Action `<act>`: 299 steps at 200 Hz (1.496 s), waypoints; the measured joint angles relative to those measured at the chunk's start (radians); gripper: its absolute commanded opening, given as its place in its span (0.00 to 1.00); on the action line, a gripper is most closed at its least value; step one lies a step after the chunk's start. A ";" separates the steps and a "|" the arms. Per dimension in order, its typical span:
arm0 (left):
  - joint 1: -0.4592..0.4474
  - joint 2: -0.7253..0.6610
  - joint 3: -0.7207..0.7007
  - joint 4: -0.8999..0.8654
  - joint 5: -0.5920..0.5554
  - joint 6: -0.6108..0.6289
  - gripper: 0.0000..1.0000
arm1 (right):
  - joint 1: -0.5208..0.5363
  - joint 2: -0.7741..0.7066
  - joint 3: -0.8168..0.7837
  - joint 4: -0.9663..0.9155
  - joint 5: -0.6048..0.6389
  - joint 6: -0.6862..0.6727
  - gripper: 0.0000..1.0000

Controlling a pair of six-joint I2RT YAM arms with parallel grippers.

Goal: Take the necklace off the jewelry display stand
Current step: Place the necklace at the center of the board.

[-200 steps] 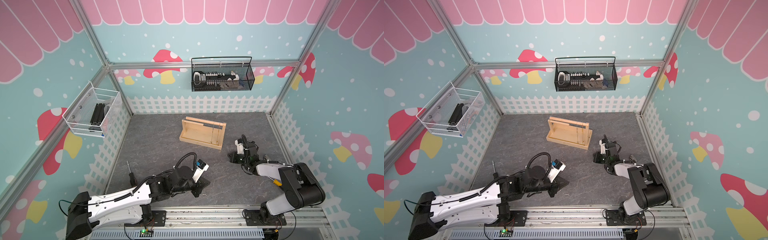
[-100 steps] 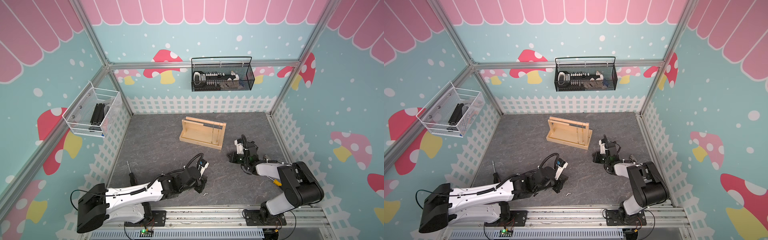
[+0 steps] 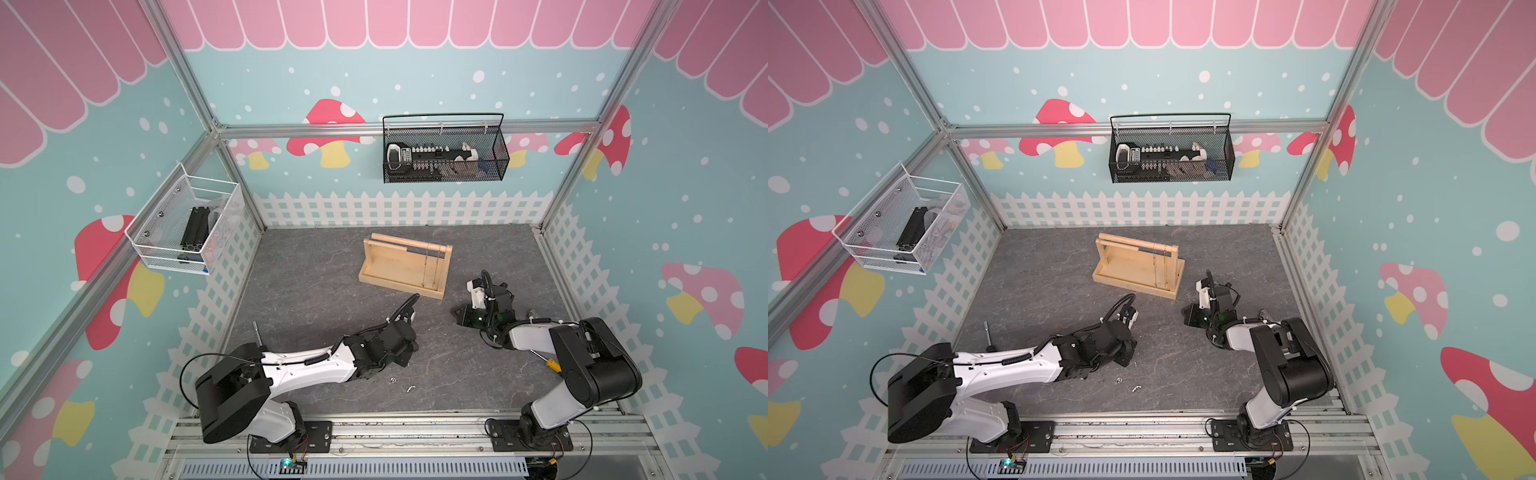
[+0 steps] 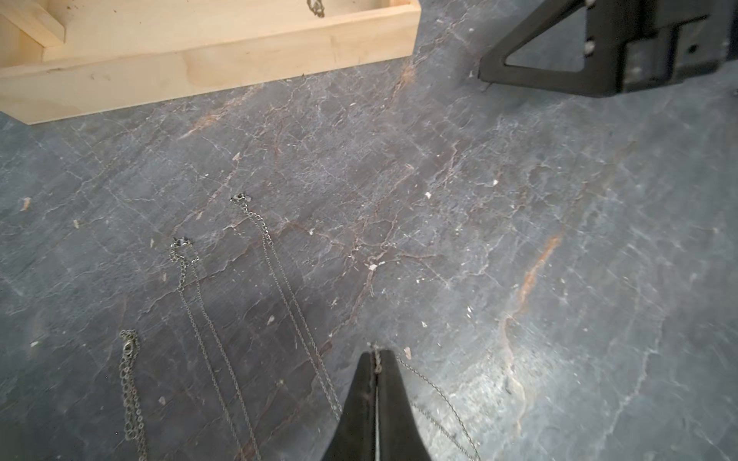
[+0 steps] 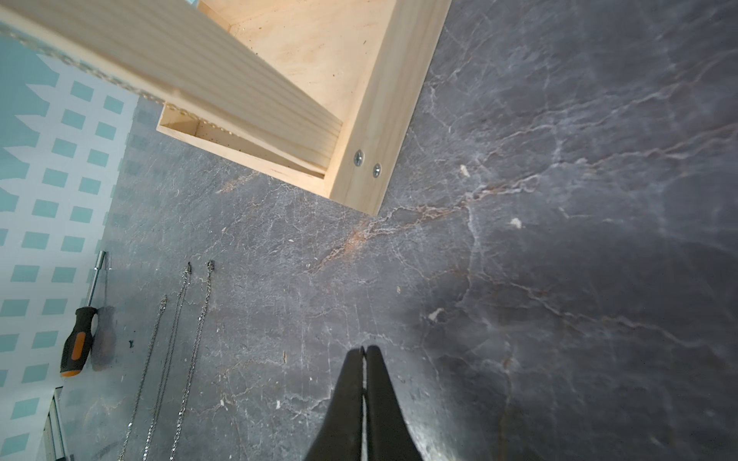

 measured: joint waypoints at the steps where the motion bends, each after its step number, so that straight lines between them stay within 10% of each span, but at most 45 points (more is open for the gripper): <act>1: 0.002 0.003 0.001 0.001 0.000 0.000 0.00 | 0.000 0.000 0.000 0.000 0.000 0.000 0.08; 264: 0.150 0.364 0.230 0.047 0.038 0.075 0.00 | 0.000 0.036 0.001 0.038 -0.048 0.031 0.08; 299: 0.153 0.367 0.240 0.050 0.029 0.074 0.24 | 0.000 0.050 0.001 0.043 -0.053 0.035 0.08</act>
